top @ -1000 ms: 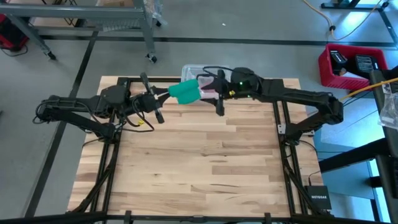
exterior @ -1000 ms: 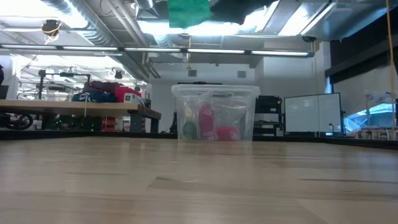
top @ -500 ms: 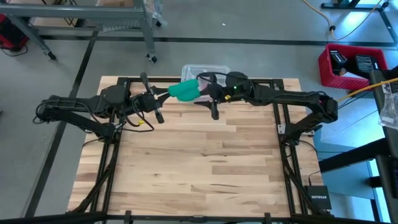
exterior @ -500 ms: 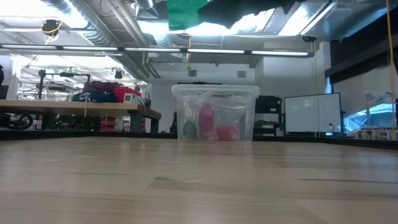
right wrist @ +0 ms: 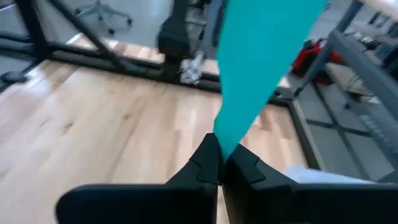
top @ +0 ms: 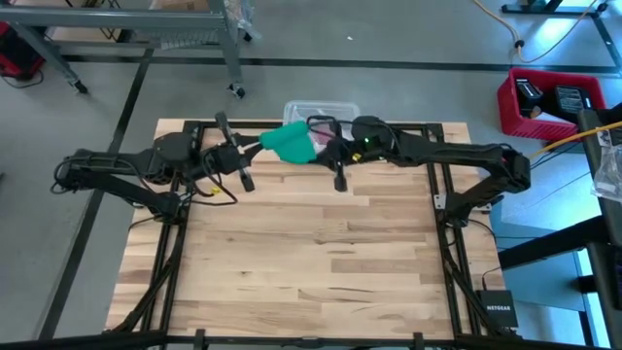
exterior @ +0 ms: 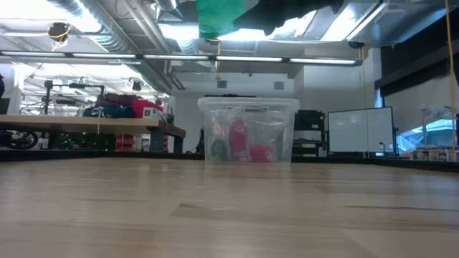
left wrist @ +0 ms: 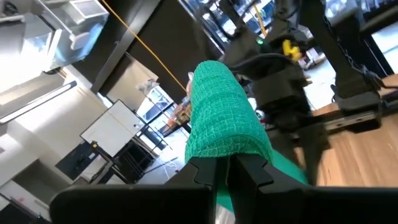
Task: Roll bandage
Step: Roll the green bandage
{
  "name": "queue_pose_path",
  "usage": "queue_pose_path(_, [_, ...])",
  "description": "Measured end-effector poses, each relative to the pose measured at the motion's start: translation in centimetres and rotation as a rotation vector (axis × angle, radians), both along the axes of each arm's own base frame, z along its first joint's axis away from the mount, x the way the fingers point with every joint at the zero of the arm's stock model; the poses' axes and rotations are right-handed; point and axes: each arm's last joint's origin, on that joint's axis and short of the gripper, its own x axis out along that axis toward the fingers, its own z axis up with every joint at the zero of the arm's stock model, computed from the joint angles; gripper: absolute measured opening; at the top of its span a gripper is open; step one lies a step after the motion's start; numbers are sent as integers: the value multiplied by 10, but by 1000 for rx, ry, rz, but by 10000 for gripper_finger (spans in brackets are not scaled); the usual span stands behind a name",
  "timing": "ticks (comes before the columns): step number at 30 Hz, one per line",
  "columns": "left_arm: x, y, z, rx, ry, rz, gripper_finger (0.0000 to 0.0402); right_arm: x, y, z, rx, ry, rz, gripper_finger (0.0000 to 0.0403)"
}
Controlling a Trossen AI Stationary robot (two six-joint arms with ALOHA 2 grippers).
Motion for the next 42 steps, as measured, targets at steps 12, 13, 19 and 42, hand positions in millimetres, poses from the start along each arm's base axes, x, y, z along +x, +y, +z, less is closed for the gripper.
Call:
queue_pose_path(12, [-6,10,4,19,-12,53,13,-25,67,35,14,-51,166,4])
queue_pose_path(13, [-4,11,2,25,0,59,13,-25,72,38,17,-58,183,4])
queue_pose_path(19, [9,15,-7,60,79,86,13,-27,102,56,13,-109,279,3])
queue_pose_path(42, [63,-10,-55,97,320,0,13,-44,124,131,-108,-319,36,6])
